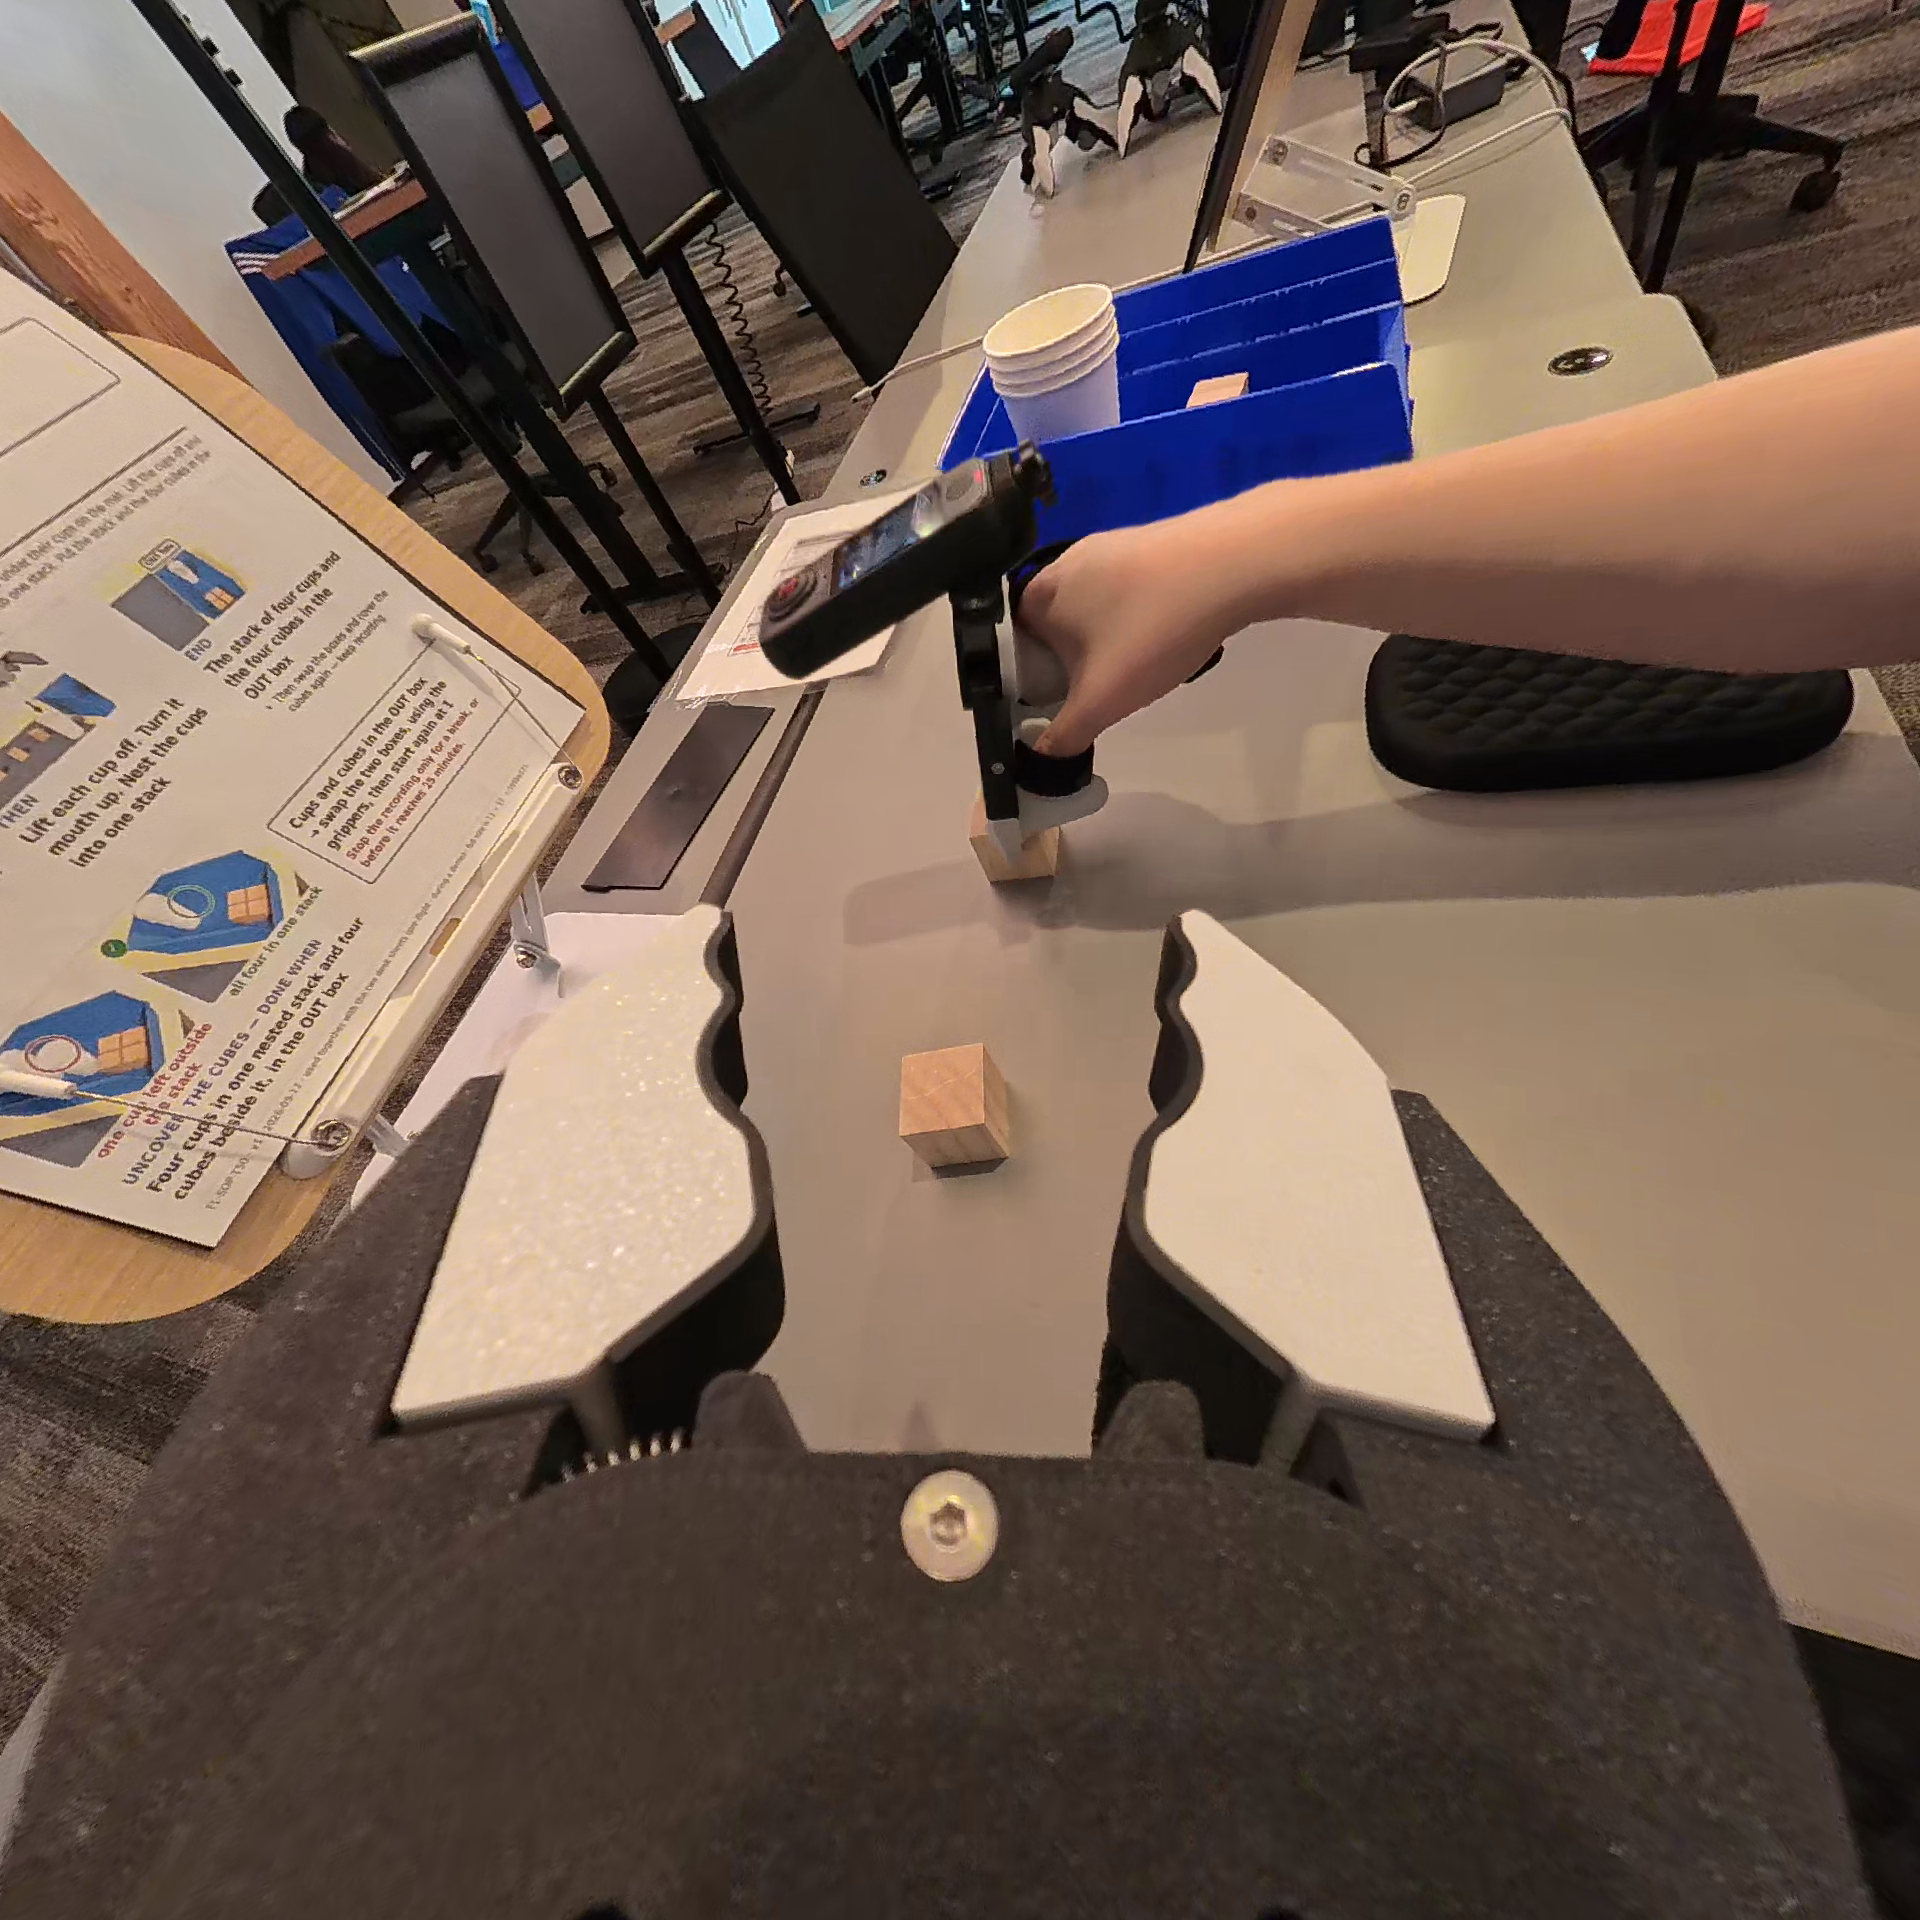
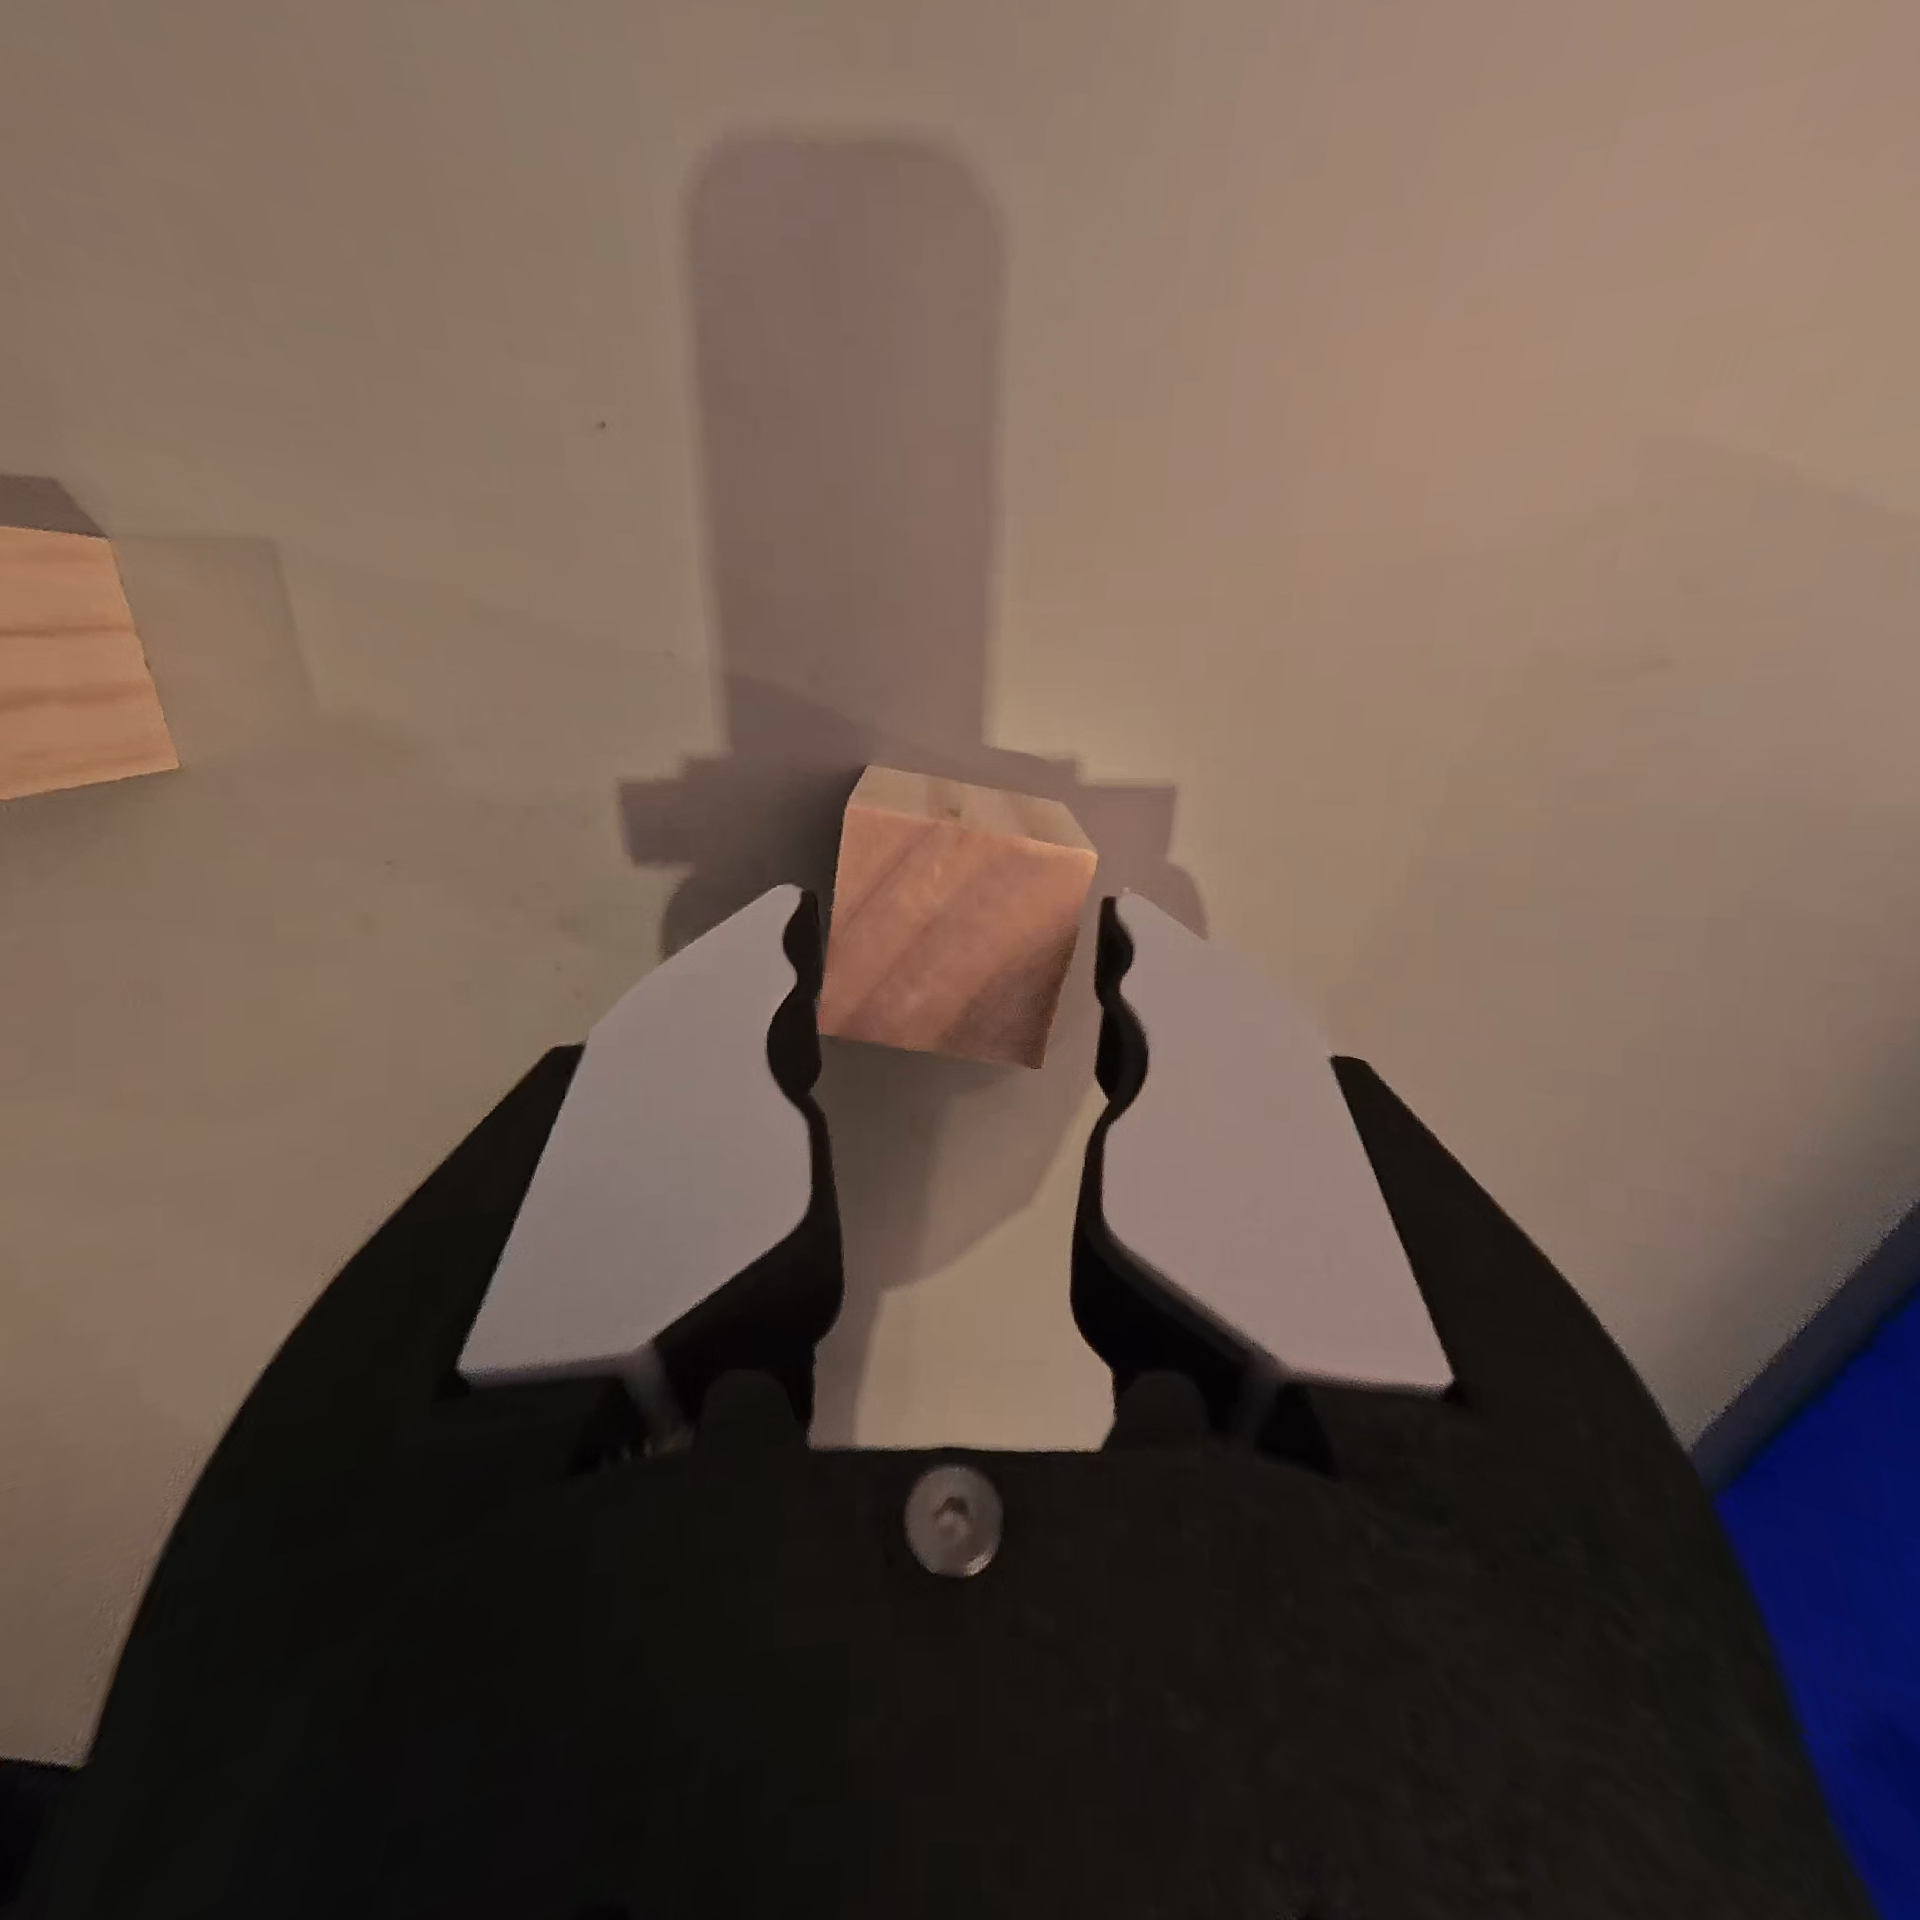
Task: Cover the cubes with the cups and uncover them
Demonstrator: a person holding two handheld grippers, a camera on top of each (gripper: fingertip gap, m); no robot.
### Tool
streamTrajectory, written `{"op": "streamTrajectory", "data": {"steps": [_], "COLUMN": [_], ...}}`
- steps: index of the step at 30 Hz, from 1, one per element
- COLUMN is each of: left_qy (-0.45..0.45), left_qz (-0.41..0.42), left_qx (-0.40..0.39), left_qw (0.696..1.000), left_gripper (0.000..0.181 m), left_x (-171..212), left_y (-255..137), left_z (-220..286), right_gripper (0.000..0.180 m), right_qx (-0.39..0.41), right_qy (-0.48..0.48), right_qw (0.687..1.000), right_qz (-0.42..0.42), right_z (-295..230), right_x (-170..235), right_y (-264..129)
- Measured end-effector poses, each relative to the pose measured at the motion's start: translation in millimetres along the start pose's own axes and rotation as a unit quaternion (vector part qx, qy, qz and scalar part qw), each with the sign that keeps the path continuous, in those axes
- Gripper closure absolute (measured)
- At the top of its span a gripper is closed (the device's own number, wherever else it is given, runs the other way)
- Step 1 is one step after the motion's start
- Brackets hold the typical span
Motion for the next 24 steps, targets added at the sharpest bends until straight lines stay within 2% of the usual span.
{"op": "streamTrajectory", "data": {"steps": [8,12,15,18,21,24], "left_qy": [-0.003,0.0,0.001,0.001,0.0,0.002], "left_qz": [0.006,-0.005,-0.012,-0.02,-0.025,-0.032], "left_qx": [-0.001,0.001,0.003,0.003,0.004,0.003], "left_qw": [1.0,1.0,1.0,1.0,1.0,0.999], "left_gripper": [0.105,0.105,0.105,0.105,0.105,0.105], "left_x": [-1,2,4,6,7,9], "left_y": [-4,0,3,6,9,12], "left_z": [-1,1,1,1,1,1], "right_gripper": [0.134,0.134,0.134,0.134,0.134,0.134], "right_qx": [-0.001,0.0,0.013,0.04,0.076,0.096], "right_qy": [-0.018,-0.034,-0.047,-0.053,-0.029,0.017], "right_qw": [1.0,0.999,0.998,0.994,0.989,0.988], "right_qz": [-0.002,0.012,0.042,0.088,0.121,0.12], "right_z": [1,9,26,55,102,159], "right_x": [3,8,16,29,52,83], "right_y": [-3,-25,-67,-126,-183,-213]}}
Point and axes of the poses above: each gripper's, where its closed fingertips meet, y out along the fingers, x out of its underside, z = x × y across the jaws, the point moved 3 cm from there along -y, back along the fingers
